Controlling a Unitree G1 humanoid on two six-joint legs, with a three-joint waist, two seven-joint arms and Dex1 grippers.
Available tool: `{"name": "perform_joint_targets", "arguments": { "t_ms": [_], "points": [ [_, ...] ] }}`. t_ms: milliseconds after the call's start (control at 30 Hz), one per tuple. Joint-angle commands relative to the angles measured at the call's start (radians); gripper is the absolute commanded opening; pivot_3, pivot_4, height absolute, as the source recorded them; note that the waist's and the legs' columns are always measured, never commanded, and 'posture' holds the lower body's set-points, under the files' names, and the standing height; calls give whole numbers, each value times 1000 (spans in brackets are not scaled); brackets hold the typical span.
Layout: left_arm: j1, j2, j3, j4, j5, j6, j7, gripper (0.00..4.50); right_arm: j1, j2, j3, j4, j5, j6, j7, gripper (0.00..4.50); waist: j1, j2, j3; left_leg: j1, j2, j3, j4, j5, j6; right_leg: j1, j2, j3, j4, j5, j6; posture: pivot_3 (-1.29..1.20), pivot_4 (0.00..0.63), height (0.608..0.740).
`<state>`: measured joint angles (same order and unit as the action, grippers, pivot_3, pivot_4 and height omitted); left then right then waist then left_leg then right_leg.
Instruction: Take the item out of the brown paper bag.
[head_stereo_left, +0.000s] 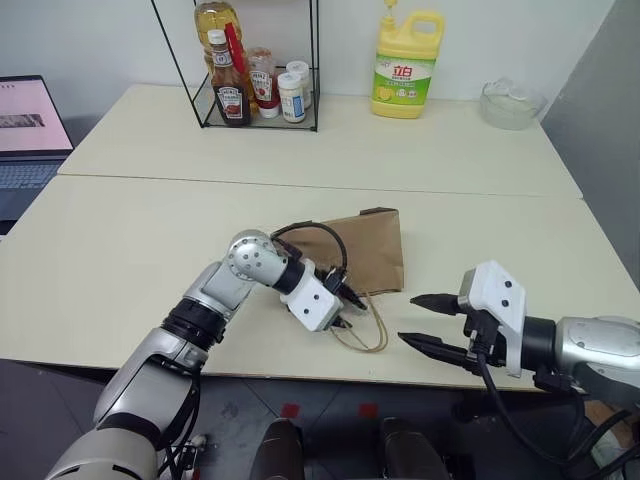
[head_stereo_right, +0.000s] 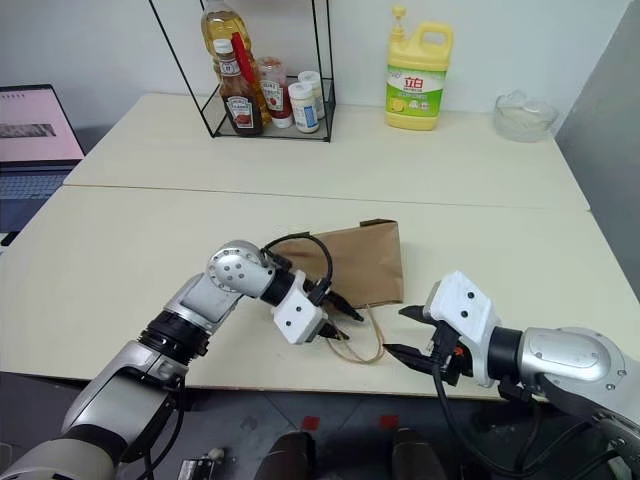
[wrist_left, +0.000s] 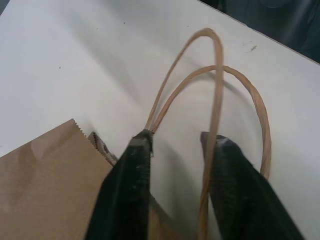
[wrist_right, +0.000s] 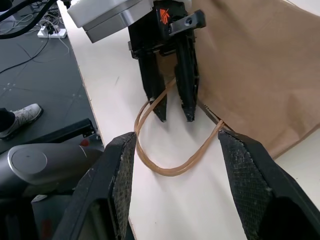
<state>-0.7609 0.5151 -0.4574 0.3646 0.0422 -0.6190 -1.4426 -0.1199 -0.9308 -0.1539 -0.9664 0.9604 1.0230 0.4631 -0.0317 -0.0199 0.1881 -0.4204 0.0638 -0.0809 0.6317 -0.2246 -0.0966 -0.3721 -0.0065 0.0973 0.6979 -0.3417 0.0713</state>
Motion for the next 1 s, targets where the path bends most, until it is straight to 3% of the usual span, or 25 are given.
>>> {"name": "perform_joint_targets", "arguments": {
  "t_ms": [33, 67, 267, 467, 633, 1000],
  "points": [
    [10, 6, 7, -28, -32, 13, 8, 236, 19, -29, 37, -30, -123, -80, 7, 2739, 0, 0, 0, 0, 0, 0, 0, 0, 0, 0, 0, 0, 0, 0, 0, 0, 150, 740],
    [16, 6, 16, -37, -46, 43, 10, 14, 36, -50, 71, -25, -200, -125, 20, 2739, 0, 0, 0, 0, 0, 0, 0, 0, 0, 0, 0, 0, 0, 0, 0, 0, 150, 740],
    [15, 29, 85, -63, -115, 231, 30, 14, 191, -133, 221, 56, -593, -517, 143, 2739, -1, 0, 0, 0, 0, 0, 0, 0, 0, 0, 0, 0, 0, 0, 0, 0, 150, 740],
    [11, 29, 143, -121, -167, 414, 70, 14, 241, -107, 300, 271, -957, -1050, 171, 2739, -2, 0, 0, 3, 0, 0, 0, 0, 0, 2, 0, 0, 0, 0, 0, 0, 150, 740],
    [29, 30, 161, -178, -179, 499, 91, 14, 255, -60, 359, 416, -1113, -1419, 168, 2739, -1, 0, 0, 3, 0, 0, 0, 0, 0, 3, 0, 0, 0, 0, 0, 0, 150, 740],
    [61, 30, 159, -207, -173, 506, 93, 14, 29, 127, 482, 593, -1244, -1528, 218, 2739, 0, 0, 0, 5, 0, 0, 0, 1, -1, 4, 0, 0, 1, 0, 0, 0, 150, 740]
  ]
}}
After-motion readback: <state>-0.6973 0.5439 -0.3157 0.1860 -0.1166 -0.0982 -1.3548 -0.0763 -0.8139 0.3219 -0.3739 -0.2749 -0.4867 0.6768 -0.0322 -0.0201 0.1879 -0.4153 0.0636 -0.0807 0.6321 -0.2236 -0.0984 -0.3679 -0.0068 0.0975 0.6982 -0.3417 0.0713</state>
